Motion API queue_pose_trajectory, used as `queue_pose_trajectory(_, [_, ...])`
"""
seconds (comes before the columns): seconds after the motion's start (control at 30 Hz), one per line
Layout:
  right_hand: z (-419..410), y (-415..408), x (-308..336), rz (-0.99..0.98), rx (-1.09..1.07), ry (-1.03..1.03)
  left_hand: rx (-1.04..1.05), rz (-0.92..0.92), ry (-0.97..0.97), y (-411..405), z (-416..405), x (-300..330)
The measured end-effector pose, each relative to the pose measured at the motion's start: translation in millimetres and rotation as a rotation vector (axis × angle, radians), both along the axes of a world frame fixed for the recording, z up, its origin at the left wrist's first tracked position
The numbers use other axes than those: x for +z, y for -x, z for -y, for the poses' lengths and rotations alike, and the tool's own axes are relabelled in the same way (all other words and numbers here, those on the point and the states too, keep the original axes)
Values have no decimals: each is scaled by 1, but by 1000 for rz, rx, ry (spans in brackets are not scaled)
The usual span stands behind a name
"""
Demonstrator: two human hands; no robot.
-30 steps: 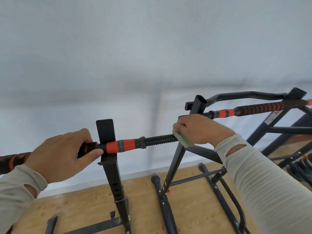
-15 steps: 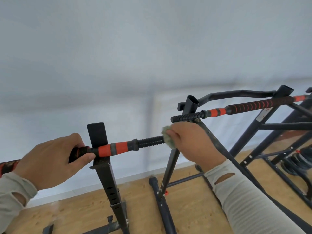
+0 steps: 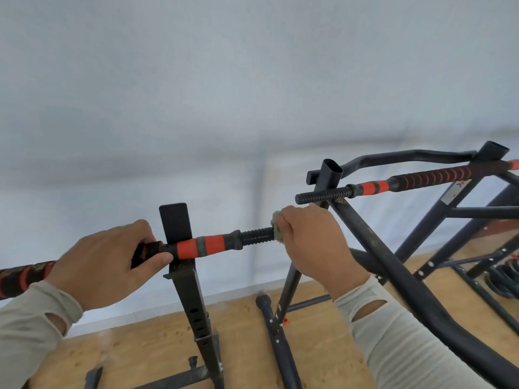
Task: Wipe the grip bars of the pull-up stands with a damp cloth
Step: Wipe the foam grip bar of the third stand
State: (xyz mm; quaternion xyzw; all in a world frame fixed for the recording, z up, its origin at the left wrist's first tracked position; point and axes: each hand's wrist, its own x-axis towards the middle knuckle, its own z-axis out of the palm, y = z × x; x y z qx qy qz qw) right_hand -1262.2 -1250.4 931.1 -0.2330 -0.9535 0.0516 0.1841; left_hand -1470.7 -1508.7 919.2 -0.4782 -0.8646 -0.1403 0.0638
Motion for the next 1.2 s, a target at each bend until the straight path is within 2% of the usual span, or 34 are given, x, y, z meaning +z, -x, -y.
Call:
queue_pose_trajectory(0.13, [31,37,-1,55,216,-168,-17,-40,-4,2,1,0])
queue_pose_trajectory(0.2, [19,38,4,205,314,-165,-2,-36,16,4,2,1])
queue_pose_trajectory(0.23, [4,32,7,286,325,-152,10,-19,34,3,2,1])
queue_pose_trajectory(0.37, [-41,1,13,286,241,-304,33,-8,67,1,1,3])
queue_pose_trajectory(0.4, [-38,-1,12,289,197,-288,37,-5,67,1,1,3])
queue_pose_trajectory(0.5, [14,19,5,86,107,-172,39,0,67,2,2,3])
queue_pose_trajectory(0.57, [44,30,-18,-63,164,-123,39,-3,72,1,1,4])
queue_pose_trajectory(0.67, [29,13,-48,-249,283,-150,52,12,71,-1,1,5])
queue_pose_trajectory(0.73, [0,-8,-57,-264,276,-264,53,10,75,-1,1,5])
queue_pose_trajectory(0.8, [-23,-23,-58,-324,212,-288,53,11,77,-2,0,6])
queue_pose_trajectory(1.0, [-12,-39,-56,-426,-152,-82,52,-3,77,-3,0,7])
queue_pose_trajectory(1.07, [1,-28,-48,-386,-124,-37,45,-3,82,-4,0,7])
queue_pose_trajectory(1.13, [21,-7,-42,-288,-52,-101,40,-3,82,-3,-1,7])
queue_pose_trajectory(1.2, [43,15,-40,-284,48,-103,40,0,80,-3,-1,7])
